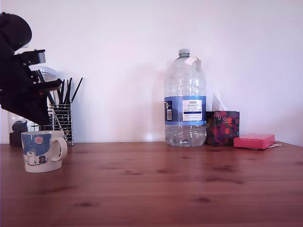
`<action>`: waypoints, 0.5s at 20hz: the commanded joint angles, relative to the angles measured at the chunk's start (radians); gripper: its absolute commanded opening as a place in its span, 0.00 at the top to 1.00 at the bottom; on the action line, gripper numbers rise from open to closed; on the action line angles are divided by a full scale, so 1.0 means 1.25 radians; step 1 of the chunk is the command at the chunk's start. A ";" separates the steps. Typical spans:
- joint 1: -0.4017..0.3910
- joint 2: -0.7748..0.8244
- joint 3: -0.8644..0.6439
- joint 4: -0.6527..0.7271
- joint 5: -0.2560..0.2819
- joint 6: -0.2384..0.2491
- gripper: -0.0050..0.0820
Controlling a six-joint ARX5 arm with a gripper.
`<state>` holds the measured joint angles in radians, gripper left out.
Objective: Pick up the coffee capsules from the table one by one and drop them inside the nearest coffee cup
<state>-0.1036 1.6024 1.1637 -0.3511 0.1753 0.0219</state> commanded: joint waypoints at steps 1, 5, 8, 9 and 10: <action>-0.017 -0.043 -0.002 0.006 0.004 0.004 0.96; -0.043 -0.143 -0.067 0.043 0.003 0.003 0.96; -0.056 -0.249 -0.174 0.115 0.004 0.003 0.96; -0.056 -0.286 -0.216 0.142 0.007 -0.006 0.96; -0.056 -0.326 -0.262 0.172 0.010 -0.023 0.96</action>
<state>-0.1761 1.2221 0.8734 -0.1661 0.1837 0.0044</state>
